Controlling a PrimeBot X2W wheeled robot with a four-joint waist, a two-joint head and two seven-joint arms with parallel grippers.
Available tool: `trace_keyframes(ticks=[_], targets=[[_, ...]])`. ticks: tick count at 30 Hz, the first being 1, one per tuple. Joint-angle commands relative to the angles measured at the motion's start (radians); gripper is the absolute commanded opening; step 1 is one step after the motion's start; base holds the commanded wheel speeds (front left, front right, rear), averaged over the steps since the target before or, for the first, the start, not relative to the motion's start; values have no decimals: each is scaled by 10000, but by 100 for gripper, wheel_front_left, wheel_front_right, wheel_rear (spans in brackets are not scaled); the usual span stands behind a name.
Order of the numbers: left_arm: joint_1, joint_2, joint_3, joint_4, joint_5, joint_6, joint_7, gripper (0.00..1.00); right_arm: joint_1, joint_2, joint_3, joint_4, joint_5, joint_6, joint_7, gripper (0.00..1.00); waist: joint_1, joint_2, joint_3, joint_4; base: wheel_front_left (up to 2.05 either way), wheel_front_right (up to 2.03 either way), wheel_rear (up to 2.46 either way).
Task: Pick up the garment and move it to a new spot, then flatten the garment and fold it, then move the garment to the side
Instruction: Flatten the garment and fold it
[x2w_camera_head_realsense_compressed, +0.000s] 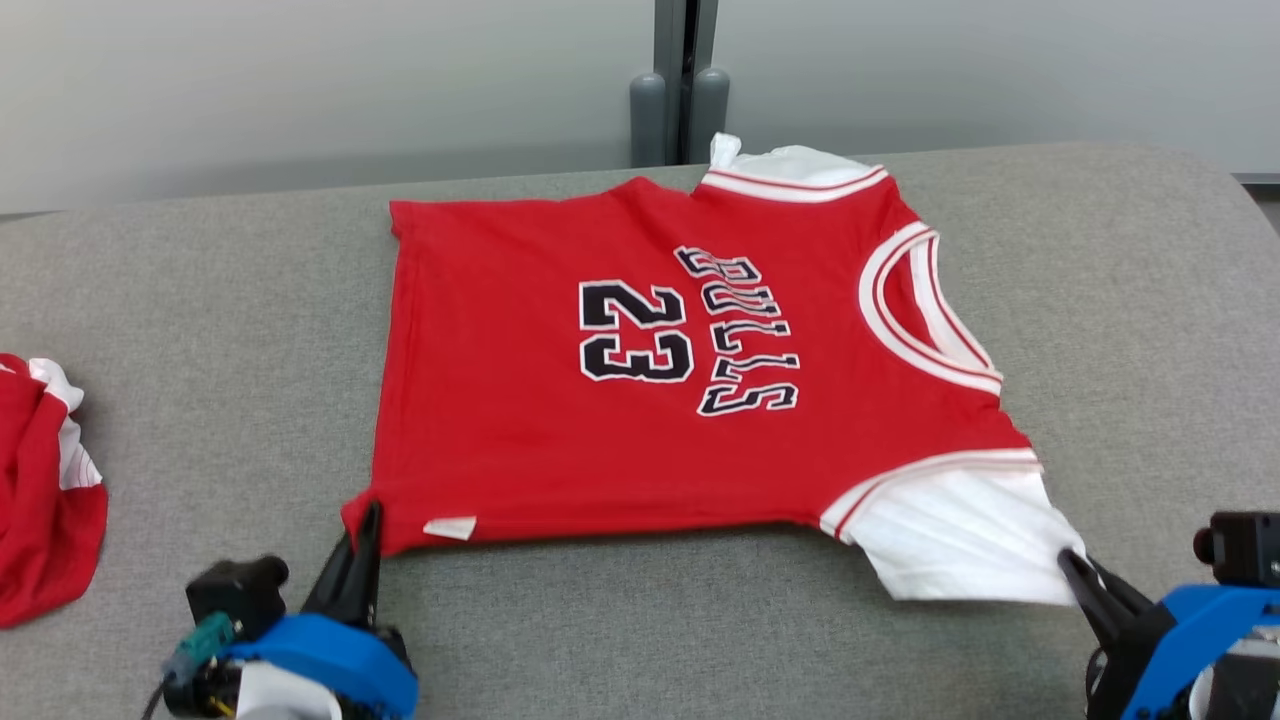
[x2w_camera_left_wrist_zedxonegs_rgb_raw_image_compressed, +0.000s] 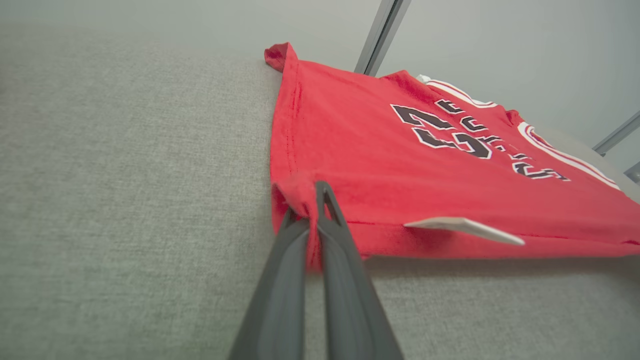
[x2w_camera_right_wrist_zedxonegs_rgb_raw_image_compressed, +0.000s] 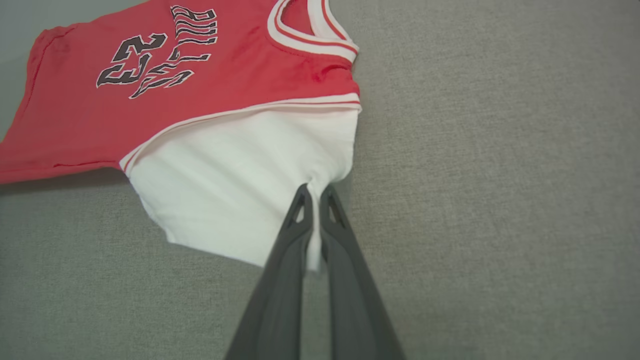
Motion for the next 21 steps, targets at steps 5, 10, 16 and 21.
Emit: trace_keyframes(ticks=[5, 10, 16, 21], targets=[[1032, 300, -214, -702, 201, 480, 447, 0, 718, 74, -174, -502, -21, 1, 342, 0, 2, 3, -160, -86, 0, 0, 0], [2392, 317, -155, -1887, -29, 1312, 1100, 0, 1107, 78, -202, -562, 352, 1, 305, 0, 2, 3, -285, -81, 0, 0, 0], [3428, 537, -228, -3580, -78, 2000, 1879, 0, 1426, 77, -278, -476, 558, 1, 251, 0, 2, 3, -305, 207, 0, 0, 0], [3480, 827, -414, -4558, 108, 2119, 2350, 0, 1515, 80, -196, -559, 592, 1, 649, 0, 2, 3, -336, 310, 0, 0, 0]])
